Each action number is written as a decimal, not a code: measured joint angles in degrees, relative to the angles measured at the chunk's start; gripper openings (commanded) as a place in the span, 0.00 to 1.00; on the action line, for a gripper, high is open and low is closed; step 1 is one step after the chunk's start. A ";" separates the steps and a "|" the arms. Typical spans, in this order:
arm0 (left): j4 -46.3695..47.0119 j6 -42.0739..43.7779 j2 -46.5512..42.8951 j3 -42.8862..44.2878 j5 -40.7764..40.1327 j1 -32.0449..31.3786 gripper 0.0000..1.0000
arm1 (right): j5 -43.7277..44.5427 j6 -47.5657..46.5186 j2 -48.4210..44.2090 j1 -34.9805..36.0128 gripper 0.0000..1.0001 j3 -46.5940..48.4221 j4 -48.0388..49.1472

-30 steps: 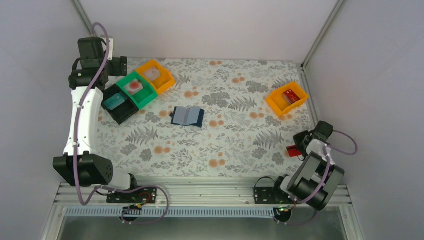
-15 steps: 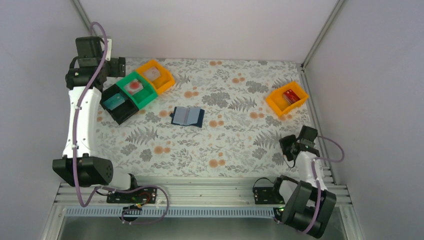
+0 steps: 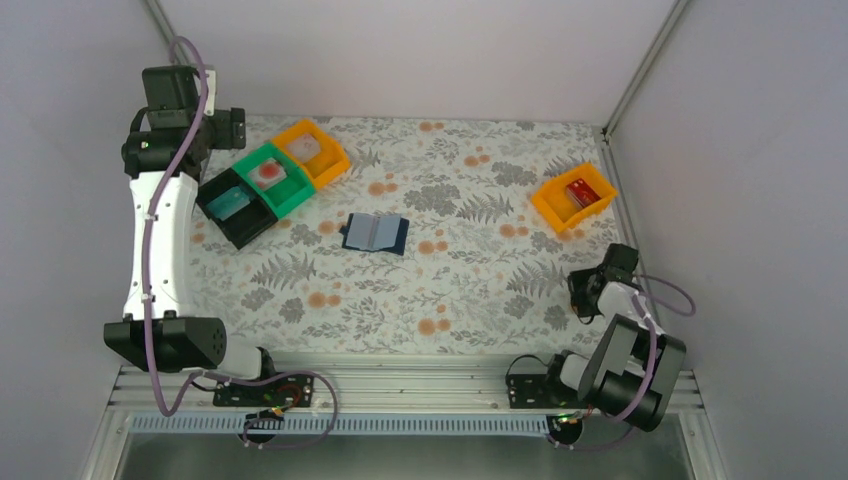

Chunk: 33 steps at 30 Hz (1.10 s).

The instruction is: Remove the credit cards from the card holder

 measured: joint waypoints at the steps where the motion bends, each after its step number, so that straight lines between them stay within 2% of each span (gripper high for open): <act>1: 0.00 0.00 0.00 0.00 -0.15 0.00 1.00 | 0.72 -0.04 0.02 -0.50 0.08 0.02 0.33; 8: -0.11 0.07 0.02 0.11 -0.96 0.00 1.00 | 11.34 -2.75 2.64 -3.28 0.08 4.15 -3.32; 15: 0.00 0.24 0.02 0.24 -1.51 0.00 1.00 | 15.74 -7.34 4.87 -7.28 0.07 7.28 -4.57; 21: 0.35 0.61 0.00 0.24 -1.81 0.00 1.00 | 14.60 -10.40 6.23 -8.37 0.05 7.48 -5.11; 28: 1.11 0.76 0.00 -0.50 -1.88 0.00 1.00 | 11.69 -9.29 -8.98 -7.17 0.09 6.80 -8.33; 33: 1.55 1.51 0.00 -0.87 -1.88 0.00 1.00 | 8.39 -6.91 -8.74 -7.34 0.18 3.87 -12.85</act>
